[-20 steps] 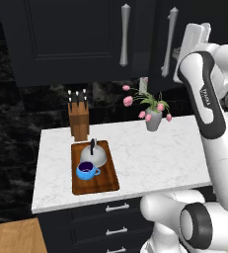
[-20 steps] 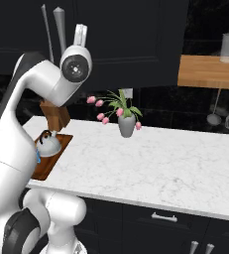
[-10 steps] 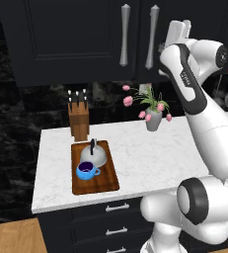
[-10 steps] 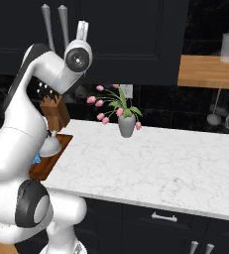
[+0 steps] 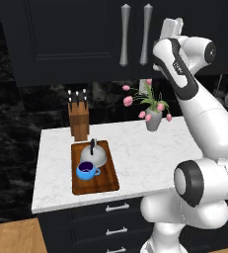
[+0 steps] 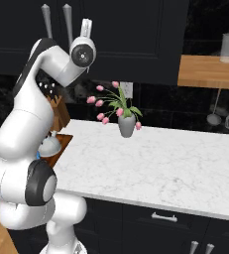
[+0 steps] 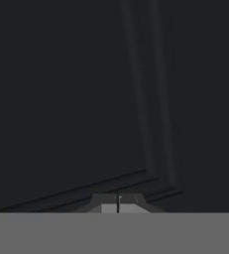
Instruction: Pick the kettle from the counter and place it on the tray. Then pick the mug from the cabinet and place it on the tray. Then close the cabinet doors.
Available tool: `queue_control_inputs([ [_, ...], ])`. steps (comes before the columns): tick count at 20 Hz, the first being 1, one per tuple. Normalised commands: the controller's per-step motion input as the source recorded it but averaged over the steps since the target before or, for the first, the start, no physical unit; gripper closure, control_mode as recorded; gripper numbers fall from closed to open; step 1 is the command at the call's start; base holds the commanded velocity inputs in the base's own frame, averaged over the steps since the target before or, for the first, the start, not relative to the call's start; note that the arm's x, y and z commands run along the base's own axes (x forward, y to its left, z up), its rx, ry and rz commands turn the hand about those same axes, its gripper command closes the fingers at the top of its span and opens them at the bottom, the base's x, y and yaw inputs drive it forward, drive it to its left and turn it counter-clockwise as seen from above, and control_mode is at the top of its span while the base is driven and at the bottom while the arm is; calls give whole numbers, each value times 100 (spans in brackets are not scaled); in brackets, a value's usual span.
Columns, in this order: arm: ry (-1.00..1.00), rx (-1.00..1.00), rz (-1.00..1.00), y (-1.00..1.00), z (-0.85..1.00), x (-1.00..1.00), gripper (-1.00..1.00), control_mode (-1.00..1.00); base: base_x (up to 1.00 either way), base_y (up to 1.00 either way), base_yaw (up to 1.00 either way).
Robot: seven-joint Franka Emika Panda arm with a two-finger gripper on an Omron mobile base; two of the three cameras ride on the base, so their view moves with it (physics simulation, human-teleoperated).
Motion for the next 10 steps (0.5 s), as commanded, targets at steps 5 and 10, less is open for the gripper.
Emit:
queue_control_inputs([
  [5,0,0,-1,0,-25,73,100,-100,0,0,0],
  [10,0,0,-1,0,-29,75,100,-100,0,0,0],
])
